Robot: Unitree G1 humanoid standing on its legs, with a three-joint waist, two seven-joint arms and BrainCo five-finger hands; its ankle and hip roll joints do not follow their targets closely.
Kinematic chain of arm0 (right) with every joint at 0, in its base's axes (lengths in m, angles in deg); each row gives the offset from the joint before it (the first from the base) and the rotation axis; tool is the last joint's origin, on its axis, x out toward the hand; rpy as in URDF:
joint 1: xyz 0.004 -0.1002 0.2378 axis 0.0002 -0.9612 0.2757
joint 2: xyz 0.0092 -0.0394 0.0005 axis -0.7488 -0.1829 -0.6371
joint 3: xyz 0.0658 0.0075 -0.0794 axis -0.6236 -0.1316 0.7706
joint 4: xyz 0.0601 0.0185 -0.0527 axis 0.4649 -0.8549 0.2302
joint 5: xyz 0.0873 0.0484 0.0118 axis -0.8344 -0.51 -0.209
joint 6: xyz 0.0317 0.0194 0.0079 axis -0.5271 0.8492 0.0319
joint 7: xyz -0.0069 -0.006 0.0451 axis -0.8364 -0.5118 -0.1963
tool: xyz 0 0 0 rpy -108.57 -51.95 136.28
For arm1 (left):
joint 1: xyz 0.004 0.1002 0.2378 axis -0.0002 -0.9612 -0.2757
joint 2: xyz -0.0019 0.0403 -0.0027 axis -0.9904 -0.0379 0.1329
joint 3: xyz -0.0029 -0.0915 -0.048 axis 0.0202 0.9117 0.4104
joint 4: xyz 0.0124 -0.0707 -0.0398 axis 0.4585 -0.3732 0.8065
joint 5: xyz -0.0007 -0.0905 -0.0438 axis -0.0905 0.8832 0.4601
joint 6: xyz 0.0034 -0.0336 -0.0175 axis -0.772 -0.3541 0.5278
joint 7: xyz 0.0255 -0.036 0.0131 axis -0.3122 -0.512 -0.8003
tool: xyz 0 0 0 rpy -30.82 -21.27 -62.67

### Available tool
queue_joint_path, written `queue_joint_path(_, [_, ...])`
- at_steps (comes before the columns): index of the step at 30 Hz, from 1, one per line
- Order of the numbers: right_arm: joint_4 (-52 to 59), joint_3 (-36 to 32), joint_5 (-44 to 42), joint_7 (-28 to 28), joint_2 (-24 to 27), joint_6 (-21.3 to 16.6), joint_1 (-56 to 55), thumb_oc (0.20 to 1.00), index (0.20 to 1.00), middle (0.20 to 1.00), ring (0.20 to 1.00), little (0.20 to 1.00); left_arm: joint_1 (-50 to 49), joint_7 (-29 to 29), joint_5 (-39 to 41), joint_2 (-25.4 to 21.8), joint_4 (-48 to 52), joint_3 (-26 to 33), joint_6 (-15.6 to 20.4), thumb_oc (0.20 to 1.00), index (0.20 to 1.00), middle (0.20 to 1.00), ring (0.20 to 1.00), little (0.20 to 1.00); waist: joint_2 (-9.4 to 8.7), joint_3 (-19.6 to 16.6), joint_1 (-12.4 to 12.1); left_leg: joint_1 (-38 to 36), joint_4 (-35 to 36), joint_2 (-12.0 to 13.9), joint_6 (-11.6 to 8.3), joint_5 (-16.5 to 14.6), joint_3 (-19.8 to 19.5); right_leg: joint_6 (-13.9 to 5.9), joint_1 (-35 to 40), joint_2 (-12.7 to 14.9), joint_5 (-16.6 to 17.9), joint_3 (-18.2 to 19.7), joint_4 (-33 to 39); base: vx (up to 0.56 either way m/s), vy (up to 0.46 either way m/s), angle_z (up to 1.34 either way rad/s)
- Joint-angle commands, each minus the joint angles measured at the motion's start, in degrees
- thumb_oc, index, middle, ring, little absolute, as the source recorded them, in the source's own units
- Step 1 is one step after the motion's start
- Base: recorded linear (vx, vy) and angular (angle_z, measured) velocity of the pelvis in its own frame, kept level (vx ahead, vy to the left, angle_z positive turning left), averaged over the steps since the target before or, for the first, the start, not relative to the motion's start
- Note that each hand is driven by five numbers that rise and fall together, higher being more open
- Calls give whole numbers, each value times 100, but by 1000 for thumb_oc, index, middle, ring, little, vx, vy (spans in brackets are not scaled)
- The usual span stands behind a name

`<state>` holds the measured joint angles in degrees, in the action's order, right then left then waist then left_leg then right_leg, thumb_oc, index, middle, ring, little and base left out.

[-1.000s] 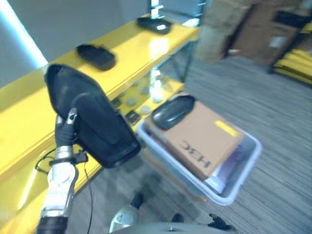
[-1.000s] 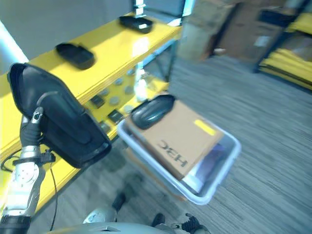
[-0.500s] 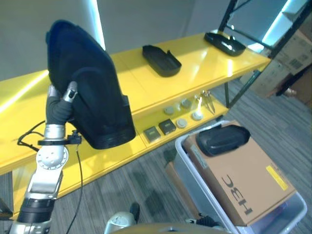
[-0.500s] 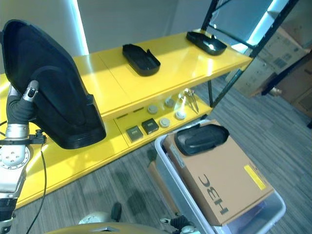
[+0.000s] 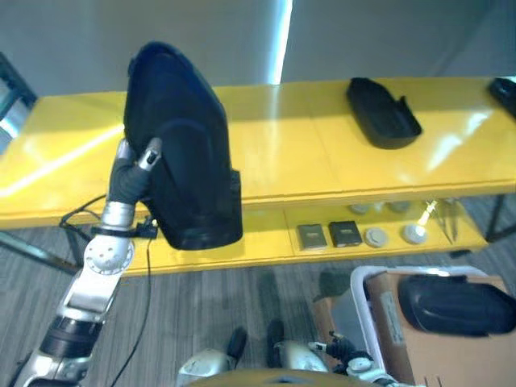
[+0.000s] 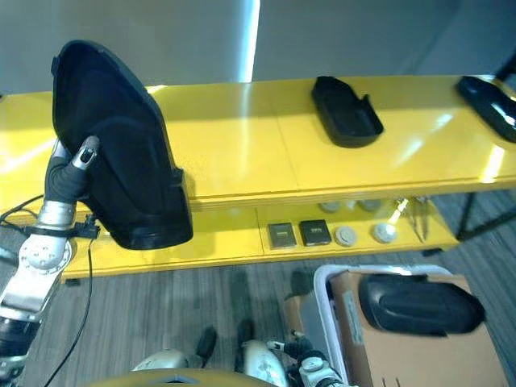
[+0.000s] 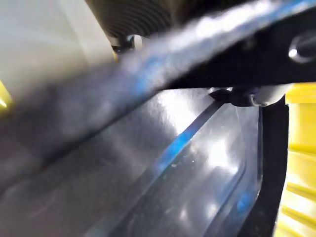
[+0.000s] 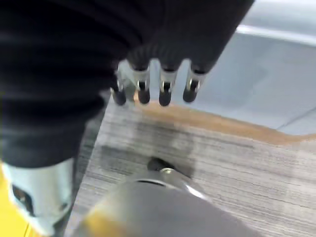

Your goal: Move parts from the plastic box to the shelf.

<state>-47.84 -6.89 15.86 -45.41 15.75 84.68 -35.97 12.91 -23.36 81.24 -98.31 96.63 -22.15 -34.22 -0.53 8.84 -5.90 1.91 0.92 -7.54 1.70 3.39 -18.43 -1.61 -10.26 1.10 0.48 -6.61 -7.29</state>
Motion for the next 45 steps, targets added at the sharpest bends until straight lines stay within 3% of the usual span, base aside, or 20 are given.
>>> queue_joint_path(1, [-71, 370, 386, -107, 206, 56, -12, 1000, 1000, 1000, 1000, 1000, 628, -8, 382, 158, 477, 244, 441, 200, 200, 200, 200, 200, -64, 85, 197, 642, -1094, 65, -499, -513, 628, -387, 1239, 369, -282, -246, 752, -34, -15, 89])
queue_joint_path(4, [-114, 20, 138, -260, 308, 89, -17, 1000, 1000, 1000, 1000, 1000, 627, 74, 524, 135, 464, 266, 389, 200, 200, 200, 200, 200, -46, 8, 223, 837, -635, 617, -577, -259, 1288, -467, 1509, 462, -214, -605, 1054, 67, 3, 70])
queue_joint_path(6, [-108, -211, -238, -297, 255, 68, -51, 1000, 1000, 1000, 1000, 1000, 619, 25, 522, 111, 473, 294, 373, 200, 200, 200, 200, 200, -30, -91, 201, 872, -343, 682, -598, -62, 1193, -493, 1601, 456, -227, -595, 1140, 110, 42, 70])
queue_joint_path(9, [-75, -165, -266, -240, 173, 55, -43, 1000, 1000, 1000, 1000, 1000, 697, 58, 599, 135, 396, 168, 270, 200, 200, 200, 200, 200, -50, -290, 245, 655, 3, 641, -503, -37, 1170, -500, 1625, 473, -396, -499, 975, 231, 153, 0])
queue_joint_path(12, [47, -24, -156, -223, 41, 63, -97, 1000, 1000, 1000, 1000, 1000, 1128, 110, 418, 54, 14, -323, 32, 200, 200, 200, 200, 200, -142, -369, 381, 386, 134, 622, -359, -64, 1392, -590, 1397, 585, -610, -468, 67, 162, 176, -19])
queue_joint_path(15, [171, -102, -317, -320, -99, 57, 20, 1000, 1000, 1000, 1000, 1000, 1353, 88, 360, -23, -292, -485, -140, 200, 200, 200, 200, 200, -122, -256, 549, 213, 129, 672, -239, -139, 1533, -807, 955, 595, -455, -112, -619, 69, 144, -26])
queue_joint_path(17, [170, -63, -292, -373, -159, 79, 57, 1000, 1000, 1000, 1000, 1000, 1442, 63, 457, -14, -523, -532, -173, 200, 200, 200, 200, 200, -76, -267, 543, 147, 227, 712, -231, -158, 1606, -797, 969, 687, -430, 7, -254, 86, 18, -75])
queue_joint_path(18, [205, 30, -128, -382, -190, 112, 51, 1000, 1000, 1000, 1000, 1000, 1458, 28, 611, 9, -697, -480, -254, 200, 200, 200, 200, 200, -28, -278, 551, 93, 318, 834, -282, -198, 1769, -786, 893, 937, -123, -106, 242, 110, -50, -57])
queue_joint_path(21, [206, 123, 28, -343, -190, 161, -81, 1000, 1000, 1000, 1000, 1000, 1582, 7, 774, -10, -1145, -400, -357, 200, 200, 200, 200, 200, -116, -299, 635, 107, 316, 821, -322, -204, 1930, -829, 1003, 961, 28, -59, 732, 77, -52, -66])
queue_joint_path(29, [20, 234, 204, -197, 51, 280, -163, 1000, 1000, 1000, 1000, 1000, 3010, 49, 2076, -102, -3226, -855, -570, 200, 200, 200, 200, 200, 10, -266, 920, 275, 408, 925, -470, -51, 1994, -802, 998, 843, 157, -100, 1221, 26, -59, -2])
queue_joint_path(31, [22, 445, 298, -174, 110, 305, -44, 1000, 1000, 1000, 1000, 1000, 3759, 153, 2570, -290, -4157, -1235, -672, 200, 200, 200, 200, 200, 80, -194, 1008, 345, 408, 936, -492, -16, 2028, -815, 944, 832, 183, -89, 1229, 16, -15, -5])
queue_joint_path(36, [87, 735, 437, -148, 132, 298, 135, 1000, 1000, 1000, 1000, 1000, 4838, 316, 2692, -648, -5527, -1783, -864, 200, 200, 200, 200, 200, 134, -87, 1069, 460, 408, 944, -520, 34, 2080, -855, 802, 832, 234, -24, 1229, -15, -3, -15])
queue_joint_path(37, [115, 823, 378, -131, 116, 287, 240, 1000, 1000, 1000, 1000, 1000, 5322, 377, 2659, -757, -6197, -2020, -977, 200, 200, 200, 200, 200, 181, -26, 1105, 522, 408, 950, -529, 60, 2114, -881, 724, 847, 277, -3, 1229, -30, 16, -18])
queue_joint_path(42, [176, 1365, 545, -71, 63, 237, 637, 1000, 1000, 1000, 1000, 1000, 6316, 610, 2291, -740, -8005, -2457, -1269, 200, 200, 200, 200, 200, 208, 223, 1170, 728, 408, 960, -547, 143, 2190, -910, 448, 870, 402, 107, 1229, -47, 18, -7])
queue_joint_path(45, [134, 1434, 487, -64, 37, 219, 732, 1000, 1000, 1000, 1000, 1000, 6497, 616, 2180, -692, -8324, -2479, -1310, 200, 200, 200, 200, 200, 207, 342, 1183, 811, 408, 961, -550, 172, 2202, -910, 343, 863, 443, 134, 1229, -18, 7, -5])
